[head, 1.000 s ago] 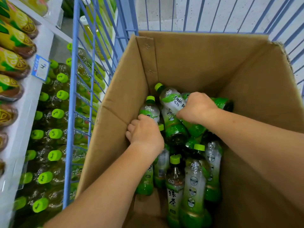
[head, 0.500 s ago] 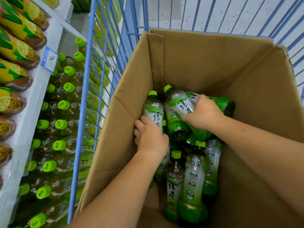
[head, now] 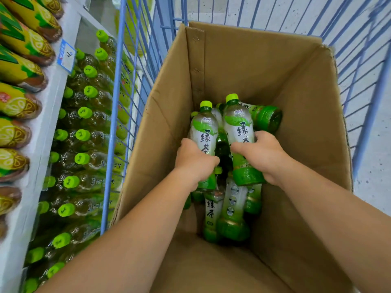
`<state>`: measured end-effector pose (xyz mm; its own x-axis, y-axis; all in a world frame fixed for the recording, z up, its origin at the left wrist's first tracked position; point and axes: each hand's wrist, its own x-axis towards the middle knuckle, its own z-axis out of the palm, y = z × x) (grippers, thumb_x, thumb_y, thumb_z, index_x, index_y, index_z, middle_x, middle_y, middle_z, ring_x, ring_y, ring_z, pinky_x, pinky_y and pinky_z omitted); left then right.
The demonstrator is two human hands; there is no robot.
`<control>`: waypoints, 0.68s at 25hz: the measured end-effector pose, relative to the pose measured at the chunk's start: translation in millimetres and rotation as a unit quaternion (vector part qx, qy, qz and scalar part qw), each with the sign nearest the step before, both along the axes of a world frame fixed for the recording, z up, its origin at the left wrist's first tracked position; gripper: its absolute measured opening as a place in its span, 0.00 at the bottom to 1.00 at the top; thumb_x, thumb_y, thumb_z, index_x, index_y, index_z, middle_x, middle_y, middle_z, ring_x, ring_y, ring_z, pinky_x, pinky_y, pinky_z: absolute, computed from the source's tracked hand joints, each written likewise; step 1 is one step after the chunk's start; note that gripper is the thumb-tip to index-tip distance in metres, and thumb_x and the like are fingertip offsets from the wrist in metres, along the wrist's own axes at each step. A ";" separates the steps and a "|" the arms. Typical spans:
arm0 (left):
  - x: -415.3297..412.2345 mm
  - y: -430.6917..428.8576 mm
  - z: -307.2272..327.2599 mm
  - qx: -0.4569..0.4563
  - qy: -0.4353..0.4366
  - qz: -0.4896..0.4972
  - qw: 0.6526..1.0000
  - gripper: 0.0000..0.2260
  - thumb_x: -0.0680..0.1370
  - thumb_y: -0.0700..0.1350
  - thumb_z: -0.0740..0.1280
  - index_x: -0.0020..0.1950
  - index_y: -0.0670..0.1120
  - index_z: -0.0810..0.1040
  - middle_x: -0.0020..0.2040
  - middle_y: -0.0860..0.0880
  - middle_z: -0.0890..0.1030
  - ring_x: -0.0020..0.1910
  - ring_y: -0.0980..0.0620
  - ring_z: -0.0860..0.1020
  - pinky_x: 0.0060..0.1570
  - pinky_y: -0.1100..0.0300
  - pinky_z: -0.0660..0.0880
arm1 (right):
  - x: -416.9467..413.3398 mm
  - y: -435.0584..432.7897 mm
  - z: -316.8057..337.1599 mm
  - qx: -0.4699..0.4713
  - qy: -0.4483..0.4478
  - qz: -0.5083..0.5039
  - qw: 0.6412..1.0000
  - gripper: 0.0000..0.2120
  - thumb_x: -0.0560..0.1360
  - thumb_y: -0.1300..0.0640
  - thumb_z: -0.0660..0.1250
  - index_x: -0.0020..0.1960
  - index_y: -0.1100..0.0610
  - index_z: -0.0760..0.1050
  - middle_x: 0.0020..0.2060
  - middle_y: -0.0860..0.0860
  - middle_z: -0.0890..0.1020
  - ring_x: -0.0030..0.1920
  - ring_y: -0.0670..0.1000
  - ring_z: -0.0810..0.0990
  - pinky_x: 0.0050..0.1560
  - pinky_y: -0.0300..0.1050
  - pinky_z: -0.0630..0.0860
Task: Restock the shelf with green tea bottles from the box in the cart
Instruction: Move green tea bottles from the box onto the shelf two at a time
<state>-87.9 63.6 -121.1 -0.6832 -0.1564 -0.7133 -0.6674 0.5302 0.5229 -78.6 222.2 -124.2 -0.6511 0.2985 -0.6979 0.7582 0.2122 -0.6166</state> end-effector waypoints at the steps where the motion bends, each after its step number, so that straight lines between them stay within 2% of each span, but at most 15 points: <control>1: 4.8 0.0 11.7 0.012 -0.003 -0.002 1.000 0.27 0.60 0.46 0.75 0.56 0.42 0.72 0.51 0.42 0.79 0.48 0.42 0.80 0.41 0.51 0.79 | 8.5 -0.6 9.3 0.001 0.011 -0.003 1.000 0.12 0.64 0.55 0.76 0.46 0.54 0.80 0.41 0.54 0.85 0.42 0.58 0.85 0.45 0.61 0.84; 5: 28.9 -10.6 57.8 0.054 0.002 -0.011 0.999 0.28 0.57 0.47 0.73 0.56 0.40 0.77 0.51 0.39 0.82 0.46 0.43 0.82 0.44 0.48 0.83 | 45.0 -2.6 56.3 0.021 0.043 -0.013 0.999 0.15 0.63 0.51 0.76 0.48 0.51 0.77 0.42 0.50 0.84 0.42 0.54 0.85 0.42 0.54 0.83; 8: 51.9 -20.5 98.6 0.067 0.026 -0.022 0.997 0.27 0.59 0.46 0.75 0.57 0.43 0.77 0.51 0.42 0.82 0.48 0.44 0.83 0.48 0.43 0.83 | 69.4 -5.7 101.8 0.040 0.074 -0.008 0.996 0.15 0.64 0.49 0.76 0.48 0.47 0.75 0.43 0.48 0.83 0.43 0.52 0.84 0.43 0.53 0.83; 10: 64.5 -25.8 125.7 0.077 0.041 -0.028 0.996 0.26 0.61 0.45 0.76 0.58 0.44 0.77 0.51 0.44 0.83 0.48 0.46 0.83 0.49 0.45 0.83 | 84.9 -8.9 131.6 0.053 0.099 -0.002 0.994 0.16 0.64 0.48 0.76 0.49 0.48 0.75 0.44 0.47 0.83 0.44 0.51 0.83 0.44 0.53 0.83; 13: 85.5 -33.1 161.4 0.083 0.075 -0.011 0.994 0.25 0.64 0.44 0.78 0.57 0.47 0.75 0.50 0.47 0.82 0.47 0.49 0.82 0.44 0.50 0.82 | 110.2 -10.8 170.2 0.068 0.129 -0.009 0.989 0.19 0.63 0.46 0.75 0.51 0.49 0.76 0.44 0.47 0.83 0.44 0.51 0.83 0.46 0.56 0.83; 15: 99.7 -37.9 182.4 0.082 0.103 -0.010 0.991 0.23 0.65 0.44 0.79 0.54 0.50 0.73 0.48 0.49 0.81 0.45 0.52 0.81 0.36 0.57 0.77 | 125.6 -9.6 194.0 0.078 0.151 -0.005 0.985 0.19 0.64 0.45 0.75 0.51 0.50 0.76 0.43 0.47 0.83 0.42 0.49 0.83 0.44 0.55 0.83; 17: 115.1 -42.1 203.8 0.083 0.126 -0.006 0.989 0.21 0.66 0.44 0.79 0.52 0.53 0.71 0.48 0.51 0.80 0.44 0.54 0.80 0.33 0.60 0.74 | 137.7 -8.1 214.7 0.064 0.171 0.005 0.983 0.18 0.65 0.47 0.75 0.51 0.50 0.76 0.43 0.49 0.84 0.43 0.51 0.84 0.45 0.57 0.83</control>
<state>27.2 21.5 82.7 -0.8434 -0.0427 -0.5355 -0.4992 0.4307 0.7519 59.2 214.0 90.5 -0.8448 0.3620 -0.3940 0.5079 0.3111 -0.8033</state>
